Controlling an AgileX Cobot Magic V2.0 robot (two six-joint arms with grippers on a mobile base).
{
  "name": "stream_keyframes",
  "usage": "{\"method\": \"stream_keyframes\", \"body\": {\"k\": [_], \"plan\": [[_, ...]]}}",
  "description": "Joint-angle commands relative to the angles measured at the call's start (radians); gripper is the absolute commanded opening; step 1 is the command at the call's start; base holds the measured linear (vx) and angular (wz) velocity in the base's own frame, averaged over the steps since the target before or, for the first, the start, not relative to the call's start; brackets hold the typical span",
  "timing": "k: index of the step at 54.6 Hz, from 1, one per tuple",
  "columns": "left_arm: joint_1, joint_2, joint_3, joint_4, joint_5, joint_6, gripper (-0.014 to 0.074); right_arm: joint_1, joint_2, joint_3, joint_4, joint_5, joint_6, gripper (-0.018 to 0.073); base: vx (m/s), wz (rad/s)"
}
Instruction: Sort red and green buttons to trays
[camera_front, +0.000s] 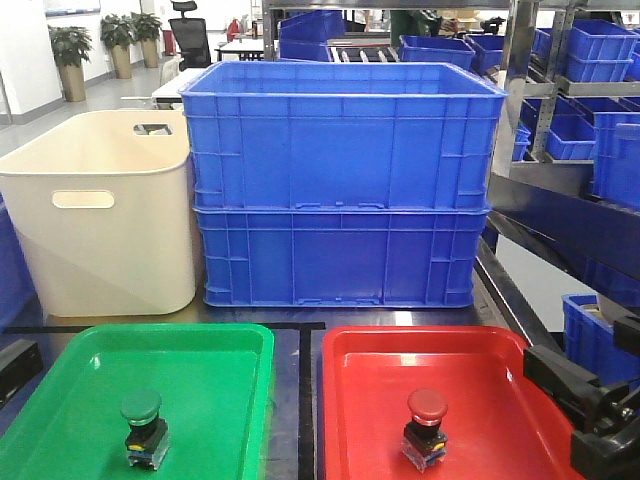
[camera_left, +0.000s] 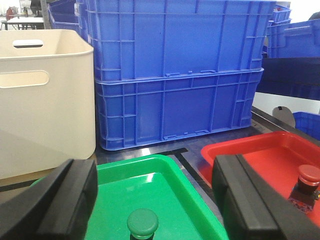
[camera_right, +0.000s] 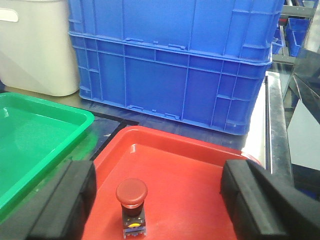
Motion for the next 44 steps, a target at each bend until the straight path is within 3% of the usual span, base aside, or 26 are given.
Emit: {"method": "stream_keyframes", "body": {"k": [1,15,26,32,44], "plan": [[-0.001,-0.002,-0.027,-0.009,-0.08,-0.009,0.0583,-0.001,-0.008,-0.033,-0.008,-0.074,-0.001,0.0563,0.0,0.0],[0.013,-0.032,0.021,0.01,-0.087,0.002,0.0571,-0.001,-0.008,-0.033,-0.008,-0.074,-0.001,0.0563,0.0,0.0],[0.117,-0.192,0.221,0.036,-0.149,-0.054,0.0501,-0.001,-0.008,-0.033,-0.008,-0.074,-0.001,0.0563,0.0,0.0],[0.199,-0.324,0.346,0.085,-0.168,-0.111,0.0409,-0.001,-0.008,-0.033,-0.008,-0.074,-0.001,0.0563,0.0,0.0],[0.306,-0.548,0.529,0.151,-0.17,-0.112,0.0134,-0.001,-0.008,-0.033,-0.008,-0.074,-0.001,0.0563,0.0,0.0]]}}
